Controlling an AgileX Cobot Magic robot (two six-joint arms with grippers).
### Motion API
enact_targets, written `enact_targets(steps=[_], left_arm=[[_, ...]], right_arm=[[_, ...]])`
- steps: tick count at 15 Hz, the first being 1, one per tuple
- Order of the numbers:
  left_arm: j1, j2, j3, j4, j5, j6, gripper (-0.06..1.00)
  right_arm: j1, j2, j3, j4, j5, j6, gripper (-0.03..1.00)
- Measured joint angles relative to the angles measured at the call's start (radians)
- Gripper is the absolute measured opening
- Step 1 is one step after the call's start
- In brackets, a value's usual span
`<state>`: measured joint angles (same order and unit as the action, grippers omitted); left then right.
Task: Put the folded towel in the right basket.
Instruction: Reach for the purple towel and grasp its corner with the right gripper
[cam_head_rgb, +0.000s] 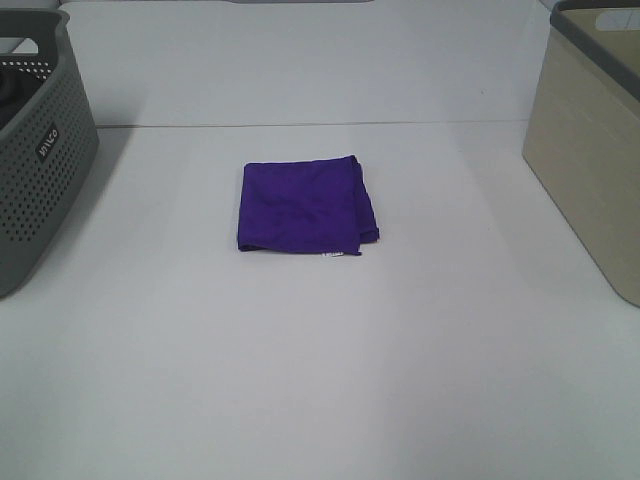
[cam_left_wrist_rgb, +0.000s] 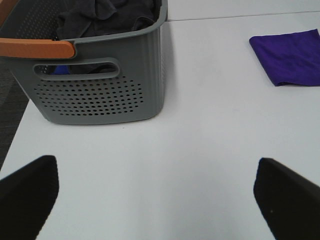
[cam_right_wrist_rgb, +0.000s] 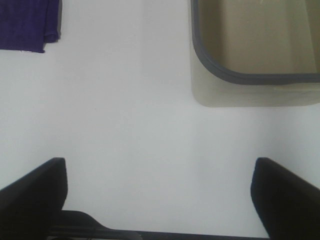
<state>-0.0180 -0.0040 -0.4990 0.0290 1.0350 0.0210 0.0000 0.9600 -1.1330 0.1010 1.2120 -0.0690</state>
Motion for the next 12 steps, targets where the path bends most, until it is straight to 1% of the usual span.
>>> enact_targets(steps=[2, 4, 6, 9, 10, 12], left_arm=[[0.0, 0.0, 0.0, 0.023, 0.0, 0.0, 0.99], [0.0, 0.0, 0.0, 0.025, 0.0, 0.0, 0.99], [0.0, 0.0, 0.0, 0.028, 0.0, 0.0, 0.99], [0.0, 0.0, 0.0, 0.028, 0.0, 0.0, 0.99], [0.0, 0.0, 0.0, 0.028, 0.0, 0.0, 0.99], [0.0, 0.0, 0.0, 0.028, 0.0, 0.0, 0.99]], right_arm=[[0.0, 0.069, -0.033, 0.059, 0.002, 0.0, 0.96], [0.0, 0.146, -0.072, 0.126, 0.009, -0.008, 0.96], [0.0, 0.253, -0.144, 0.191, 0.009, -0.024, 0.96], [0.0, 0.453, -0.297, 0.285, 0.009, -0.024, 0.94], [0.009, 0.534, -0.348, 0.309, 0.008, -0.024, 0.94], [0.073, 0.714, -0.449, 0.312, -0.012, -0.014, 0.94]])
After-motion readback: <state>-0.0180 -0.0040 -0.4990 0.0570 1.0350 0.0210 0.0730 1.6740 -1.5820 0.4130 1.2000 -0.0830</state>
